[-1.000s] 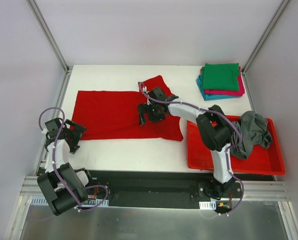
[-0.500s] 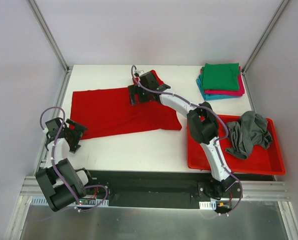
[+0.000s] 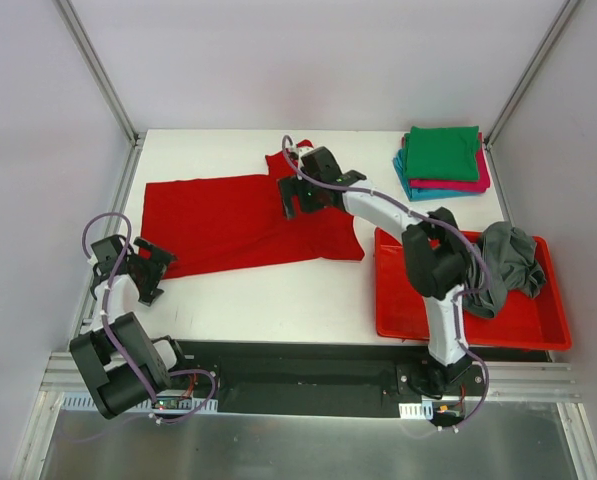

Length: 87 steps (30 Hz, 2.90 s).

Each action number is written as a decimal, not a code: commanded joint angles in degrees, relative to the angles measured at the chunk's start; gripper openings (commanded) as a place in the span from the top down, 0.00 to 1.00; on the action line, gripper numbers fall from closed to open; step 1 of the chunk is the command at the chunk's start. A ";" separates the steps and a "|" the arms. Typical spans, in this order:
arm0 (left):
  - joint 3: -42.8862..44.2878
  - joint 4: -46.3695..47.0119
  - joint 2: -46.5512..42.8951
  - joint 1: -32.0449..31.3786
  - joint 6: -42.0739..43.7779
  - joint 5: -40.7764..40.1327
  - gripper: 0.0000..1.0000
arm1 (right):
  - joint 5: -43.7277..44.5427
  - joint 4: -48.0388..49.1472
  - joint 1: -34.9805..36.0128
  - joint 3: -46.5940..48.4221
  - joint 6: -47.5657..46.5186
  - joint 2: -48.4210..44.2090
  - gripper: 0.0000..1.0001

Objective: Fold and stack the t-shirts
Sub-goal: Fold the flattened tshirt in 1/3 of the way

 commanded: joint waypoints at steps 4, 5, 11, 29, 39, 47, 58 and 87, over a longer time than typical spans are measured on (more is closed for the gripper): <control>0.42 2.67 2.50 -0.25 1.98 4.95 0.01 | -5.12 -0.10 0.32 -14.35 1.79 -8.36 0.04; 0.42 2.93 2.68 -0.25 2.16 5.30 0.01 | -5.39 -0.02 0.41 -14.97 2.40 -7.66 0.04; -1.07 2.15 0.14 -0.25 2.77 3.02 0.01 | -2.07 -1.16 0.41 -22.77 6.35 -9.05 0.04; -2.57 -5.85 -11.56 -0.25 -3.37 -3.58 0.17 | -7.15 7.45 0.85 -48.01 5.05 -24.52 0.04; 4.99 -8.05 -4.35 -0.34 -5.22 1.26 0.30 | -13.04 15.63 0.06 -52.15 6.71 -25.84 0.04; 6.57 -7.96 -0.67 -0.95 -6.10 -3.92 0.31 | -14.27 16.94 0.06 -52.24 6.80 -24.62 0.04; 8.24 -2.87 5.04 -2.10 -8.39 -6.56 0.34 | -14.45 16.77 0.06 -51.63 7.24 -22.86 0.04; 38.91 0.04 31.69 -6.40 -4.00 -6.74 0.37 | -15.33 16.77 0.06 -51.27 7.33 -21.45 0.04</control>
